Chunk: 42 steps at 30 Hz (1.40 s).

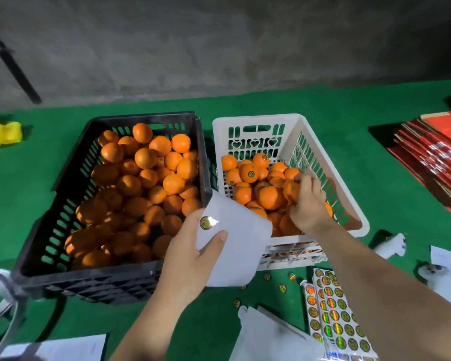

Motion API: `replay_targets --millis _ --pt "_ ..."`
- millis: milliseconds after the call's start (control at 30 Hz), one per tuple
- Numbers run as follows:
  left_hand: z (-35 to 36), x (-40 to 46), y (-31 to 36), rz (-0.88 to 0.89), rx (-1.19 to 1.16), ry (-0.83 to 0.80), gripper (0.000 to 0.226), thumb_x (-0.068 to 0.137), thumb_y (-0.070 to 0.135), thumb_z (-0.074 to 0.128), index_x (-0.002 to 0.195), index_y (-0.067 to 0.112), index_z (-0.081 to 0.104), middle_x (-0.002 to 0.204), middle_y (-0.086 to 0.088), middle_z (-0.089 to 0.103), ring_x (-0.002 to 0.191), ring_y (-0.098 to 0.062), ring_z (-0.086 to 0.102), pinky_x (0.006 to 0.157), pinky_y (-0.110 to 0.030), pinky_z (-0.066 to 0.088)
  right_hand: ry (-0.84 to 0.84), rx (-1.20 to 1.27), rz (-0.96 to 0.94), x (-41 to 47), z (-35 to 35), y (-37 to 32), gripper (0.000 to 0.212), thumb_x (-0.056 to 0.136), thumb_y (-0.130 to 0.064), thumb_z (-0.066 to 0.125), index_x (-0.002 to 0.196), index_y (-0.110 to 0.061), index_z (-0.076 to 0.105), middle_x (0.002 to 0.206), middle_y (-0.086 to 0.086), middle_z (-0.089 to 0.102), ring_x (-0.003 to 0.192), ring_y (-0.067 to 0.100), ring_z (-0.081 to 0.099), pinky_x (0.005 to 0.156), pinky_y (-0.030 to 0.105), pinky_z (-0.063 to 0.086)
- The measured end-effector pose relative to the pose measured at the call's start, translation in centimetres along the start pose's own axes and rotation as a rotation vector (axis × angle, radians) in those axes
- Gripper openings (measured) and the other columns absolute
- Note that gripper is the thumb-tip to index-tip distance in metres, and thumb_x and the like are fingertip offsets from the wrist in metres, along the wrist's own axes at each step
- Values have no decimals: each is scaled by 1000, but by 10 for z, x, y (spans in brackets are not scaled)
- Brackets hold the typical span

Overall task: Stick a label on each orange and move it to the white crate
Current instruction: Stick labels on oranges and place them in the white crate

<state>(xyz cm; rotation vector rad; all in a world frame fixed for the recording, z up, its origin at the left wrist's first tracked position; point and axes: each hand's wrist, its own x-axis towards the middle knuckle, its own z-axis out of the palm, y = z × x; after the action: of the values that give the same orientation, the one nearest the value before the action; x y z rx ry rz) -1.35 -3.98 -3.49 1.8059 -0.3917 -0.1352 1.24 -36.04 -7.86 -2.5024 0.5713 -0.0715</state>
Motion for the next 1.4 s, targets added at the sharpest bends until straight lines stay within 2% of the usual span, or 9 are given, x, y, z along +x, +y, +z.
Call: replay_targets --millis 167,467,600,700,800,967,1067,1200,1400 --pt "2 3 -1 -16 16 49 33 100 44 66 129 53 53 128 27 65 118 4 62 86 -23 49 -83 42 23 1 1 -3 50 104 -18 61 146 -12 34 149 19 34 128 49 48 103 55 45" --pt "2 4 -2 -34 11 16 32 99 44 65 129 49 56 126 23 68 116 0 65 83 -20 55 -91 94 14 -1 -5 -5 100 99 -8 67 166 -37 -2 167 12 28 132 40 53 95 49 52" --pt "2 3 0 -43 79 -52 21 101 50 59 121 45 56 117 21 69 108 -5 66 83 -35 61 151 12 -132 -13 -2 -11 82 97 -48 68 164 -34 21 162 6 37 150 31 29 120 54 33" --pt "2 6 4 -85 65 -88 27 100 54 57 124 42 57 120 19 69 110 -8 67 96 -55 57 -81 694 -82 -43 4 -42 76 82 -92 50 146 -53 50 151 -22 54 141 3 44 120 45 31" --pt "1 18 10 -116 -48 -74 21 102 40 61 123 37 60 122 10 69 115 -14 66 101 -54 55 -370 944 -160 -59 18 -61 63 84 -81 64 130 -38 71 131 -6 73 122 18 69 101 41 55" --pt "-6 50 8 -111 -72 -97 23 103 32 65 125 25 62 120 10 70 113 -6 66 91 -21 53 -109 995 -132 -65 23 -59 34 86 -51 81 110 -27 79 106 5 81 96 30 77 68 28 61" --pt "-26 83 -4 -11 123 -7 27 102 38 65 124 23 66 114 24 69 109 9 62 87 -8 47 -88 1104 -111 -61 16 -53 30 94 -39 71 119 -24 77 115 4 79 102 25 77 77 38 62" --pt "-62 143 -39 -12 608 72 33 104 21 60 136 17 59 134 1 62 124 -14 55 102 -39 49 20 956 -174 -68 17 -65 25 99 -37 70 74 -38 74 61 -5 68 60 8 66 55 18 51" --pt "-95 201 -91 -225 1425 -129 73 104 23 51 167 27 14 175 -15 -14 160 -45 -2 128 -55 11 81 862 -221 -75 18 -69 44 103 -29 67 60 -37 64 46 2 57 42 12 54 46 18 45"
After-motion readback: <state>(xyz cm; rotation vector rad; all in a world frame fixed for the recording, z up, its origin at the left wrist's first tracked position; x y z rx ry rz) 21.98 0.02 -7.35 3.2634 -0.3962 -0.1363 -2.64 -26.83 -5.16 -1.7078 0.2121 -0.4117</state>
